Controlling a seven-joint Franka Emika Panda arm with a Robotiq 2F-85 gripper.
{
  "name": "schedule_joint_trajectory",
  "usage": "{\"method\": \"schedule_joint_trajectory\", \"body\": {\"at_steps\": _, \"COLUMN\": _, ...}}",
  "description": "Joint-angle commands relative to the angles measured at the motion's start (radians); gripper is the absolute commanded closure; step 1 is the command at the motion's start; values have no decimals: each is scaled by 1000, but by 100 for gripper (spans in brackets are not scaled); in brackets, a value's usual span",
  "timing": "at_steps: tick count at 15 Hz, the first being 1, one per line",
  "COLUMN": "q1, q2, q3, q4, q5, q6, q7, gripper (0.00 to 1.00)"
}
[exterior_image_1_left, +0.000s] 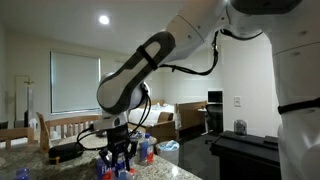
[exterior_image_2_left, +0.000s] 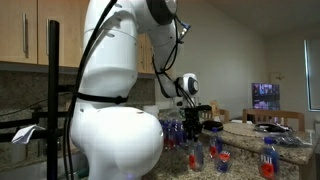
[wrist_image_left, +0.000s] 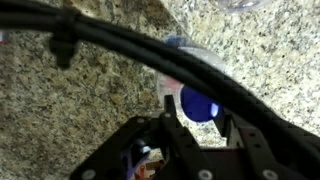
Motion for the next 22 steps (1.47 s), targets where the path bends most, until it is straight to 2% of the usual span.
{"method": "schedule_joint_trajectory", "body": {"at_steps": 1, "q1": -2, "q2": -5, "q3": -2, "q4": -1, "q5": 7, "q6": 3, "q7": -13, "gripper": 28}}
{"method": "schedule_joint_trajectory", "body": {"at_steps": 5, "q1": -3, "q2": -4, "q3": -3, "q4": 0, "q5": 5, "q6": 1, "q7": -12, "gripper": 3}}
{"method": "schedule_joint_trajectory", "body": {"at_steps": 7, "q1": -3, "q2": -2, "q3": -5, "q4": 2, "q5": -4, "q6": 2, "q7": -4, "gripper": 0}}
{"method": "schedule_joint_trajectory", "body": {"at_steps": 8, "q1": -3, "q2": -3, "q3": -6, "q4": 2, "q5": -8, "q6": 5, "q7": -4, "gripper": 34}}
{"method": "schedule_joint_trajectory", "body": {"at_steps": 9, "q1": -3, "q2": -3, "q3": -6, "q4": 3, "q5": -12, "q6": 5, "q7": 2, "gripper": 30}}
{"method": "schedule_joint_trajectory", "body": {"at_steps": 10, "q1": -3, "q2": -2, "q3": -7, "q4": 3, "q5": -13, "q6": 6, "q7": 2, "gripper": 32}}
{"method": "schedule_joint_trajectory", "body": {"at_steps": 17, "q1": -2, "q2": 7, "q3": -7, "q4": 8, "q5": -21, "q6": 2, "q7": 3, "gripper": 78}}
{"method": "schedule_joint_trajectory", "body": {"at_steps": 19, "q1": -2, "q2": 6, "q3": -7, "q4": 14, "q5": -21, "q6": 1, "q7": 3, "gripper": 87}}
{"method": "schedule_joint_trajectory", "body": {"at_steps": 22, "q1": -2, "q2": 2, "q3": -8, "q4": 14, "q5": -27, "q6": 0, "q7": 2, "gripper": 86}}
